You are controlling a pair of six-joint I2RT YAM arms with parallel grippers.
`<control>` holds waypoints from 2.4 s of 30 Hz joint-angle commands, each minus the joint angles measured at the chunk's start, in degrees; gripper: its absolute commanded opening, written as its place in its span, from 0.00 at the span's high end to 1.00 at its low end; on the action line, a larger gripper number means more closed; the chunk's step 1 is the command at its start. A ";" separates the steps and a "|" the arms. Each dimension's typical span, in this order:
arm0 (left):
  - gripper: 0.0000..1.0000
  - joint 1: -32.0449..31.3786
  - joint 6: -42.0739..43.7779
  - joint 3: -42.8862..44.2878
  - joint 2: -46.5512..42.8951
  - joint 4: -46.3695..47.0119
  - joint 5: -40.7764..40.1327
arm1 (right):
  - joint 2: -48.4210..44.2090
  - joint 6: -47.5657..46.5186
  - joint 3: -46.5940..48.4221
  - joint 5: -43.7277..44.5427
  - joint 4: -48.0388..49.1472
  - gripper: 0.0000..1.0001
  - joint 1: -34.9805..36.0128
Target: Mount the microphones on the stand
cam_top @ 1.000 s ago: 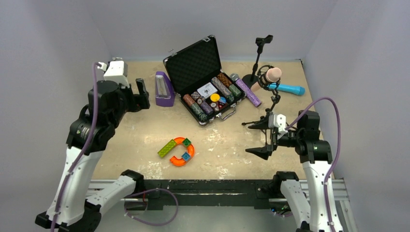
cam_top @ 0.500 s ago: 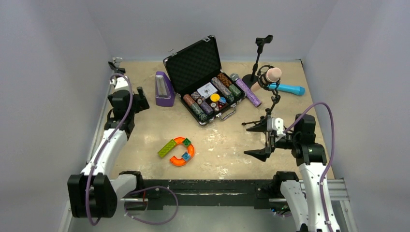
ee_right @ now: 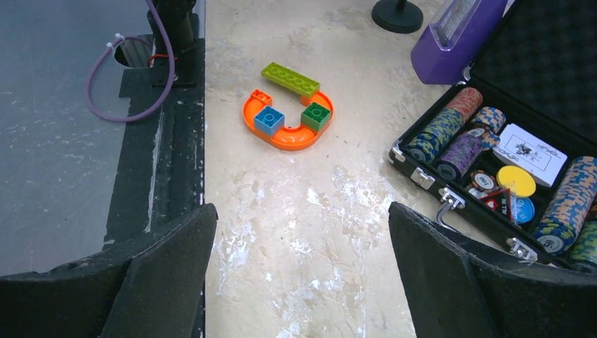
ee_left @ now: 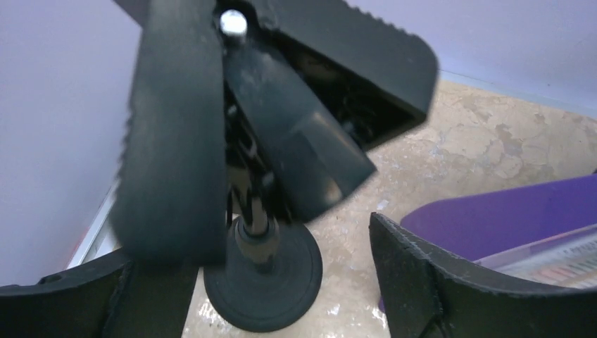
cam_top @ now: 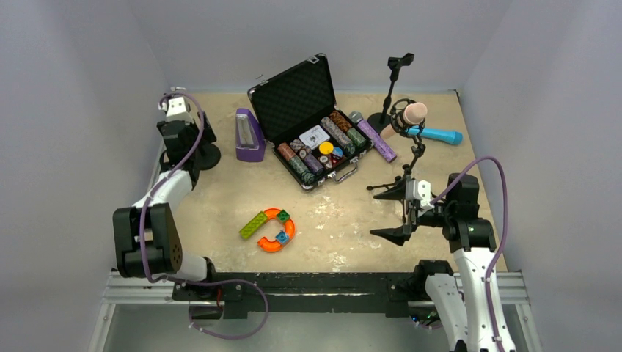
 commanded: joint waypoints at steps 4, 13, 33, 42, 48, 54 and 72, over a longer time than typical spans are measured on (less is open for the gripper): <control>0.39 0.78 4.17 6.16 3.89 3.94 7.25 | 0.67 -1.28 1.04 -0.69 -0.13 0.04 -0.18; 0.98 0.78 11.75 5.81 2.12 3.78 9.53 | 0.98 -1.46 1.15 -0.58 -0.31 0.04 -0.26; 1.00 -0.29 11.54 -1.16 -39.40 -21.55 32.14 | 0.82 -2.92 1.52 -0.99 -1.64 0.04 -0.40; 1.00 -6.53 9.89 -1.57 -49.90 -33.38 52.11 | 1.04 -5.19 1.53 -1.43 -3.11 0.04 -0.44; 1.00 -15.55 4.64 -1.34 -51.05 -33.15 55.75 | 1.43 -5.57 1.35 -0.89 -3.12 0.04 -0.44; 1.00 -24.12 4.43 -0.16 -48.71 -33.57 55.43 | 1.88 -5.76 1.27 -0.28 -3.13 0.04 -0.53; 1.00 -49.44 21.67 9.51 -24.29 -27.55 48.99 | 2.46 -5.85 0.98 0.51 -2.86 0.03 -0.97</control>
